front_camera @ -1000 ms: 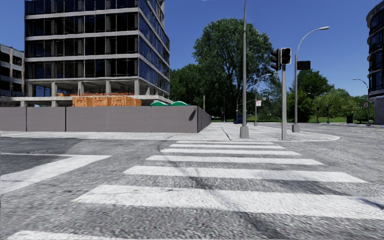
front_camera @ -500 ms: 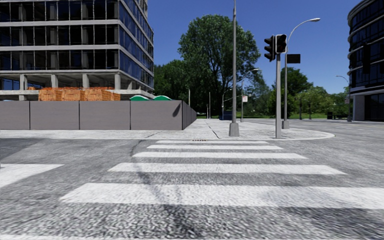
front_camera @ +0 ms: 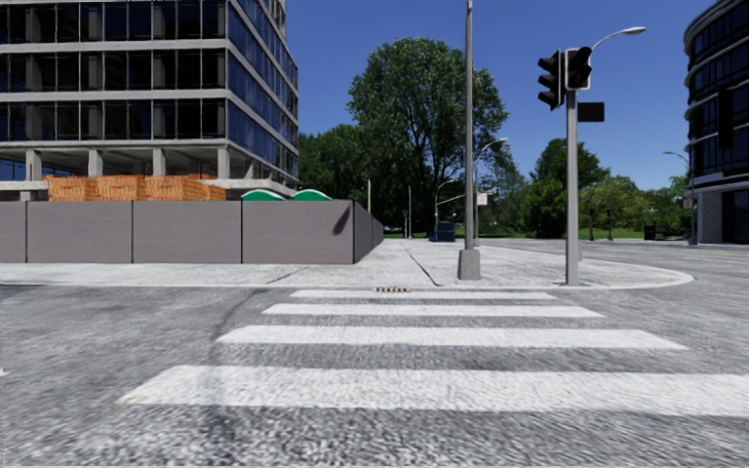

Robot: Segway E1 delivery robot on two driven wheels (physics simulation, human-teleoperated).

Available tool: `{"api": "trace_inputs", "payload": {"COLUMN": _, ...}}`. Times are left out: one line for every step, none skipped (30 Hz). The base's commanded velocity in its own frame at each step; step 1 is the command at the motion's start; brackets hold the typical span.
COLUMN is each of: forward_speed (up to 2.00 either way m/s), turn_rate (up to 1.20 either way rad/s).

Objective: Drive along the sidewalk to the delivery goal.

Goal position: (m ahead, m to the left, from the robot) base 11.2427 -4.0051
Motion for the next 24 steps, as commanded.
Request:
{"api": "trace_inputs", "payload": {"forward_speed": 2.00, "turn_rate": -0.08}}
{"api": "trace_inputs", "payload": {"forward_speed": 2.00, "turn_rate": -0.25}}
{"api": "trace_inputs", "payload": {"forward_speed": 2.00, "turn_rate": -0.53}}
{"api": "trace_inputs", "payload": {"forward_speed": 2.00, "turn_rate": -0.76}}
{"api": "trace_inputs", "payload": {"forward_speed": 2.00, "turn_rate": -0.84}}
{"api": "trace_inputs", "payload": {"forward_speed": 2.00, "turn_rate": -0.84}}
{"api": "trace_inputs", "payload": {"forward_speed": 2.00, "turn_rate": -0.40}}
{"api": "trace_inputs", "payload": {"forward_speed": 2.00, "turn_rate": 0.00}}
{"api": "trace_inputs", "payload": {"forward_speed": 2.00, "turn_rate": 0.00}}
{"api": "trace_inputs", "payload": {"forward_speed": 2.00, "turn_rate": 0.00}}
{"api": "trace_inputs", "payload": {"forward_speed": 2.00, "turn_rate": 0.00}}
{"api": "trace_inputs", "payload": {"forward_speed": 2.00, "turn_rate": 0.00}}
{"api": "trace_inputs", "payload": {"forward_speed": 2.00, "turn_rate": 0.00}}
{"api": "trace_inputs", "payload": {"forward_speed": 2.00, "turn_rate": 0.00}}
{"api": "trace_inputs", "payload": {"forward_speed": 2.00, "turn_rate": 0.00}}
{"api": "trace_inputs", "payload": {"forward_speed": 2.00, "turn_rate": 0.00}}
{"api": "trace_inputs", "payload": {"forward_speed": 2.00, "turn_rate": 0.00}}
{"api": "trace_inputs", "payload": {"forward_speed": 2.00, "turn_rate": 0.00}}
{"api": "trace_inputs", "payload": {"forward_speed": 2.00, "turn_rate": 0.00}}
{"api": "trace_inputs", "payload": {"forward_speed": 2.00, "turn_rate": 0.00}}
{"api": "trace_inputs", "payload": {"forward_speed": 2.00, "turn_rate": 0.00}}
{"api": "trace_inputs", "payload": {"forward_speed": 2.00, "turn_rate": 0.00}}
{"api": "trace_inputs", "payload": {"forward_speed": 2.00, "turn_rate": 0.00}}
{"api": "trace_inputs", "payload": {"forward_speed": 2.00, "turn_rate": 0.00}}
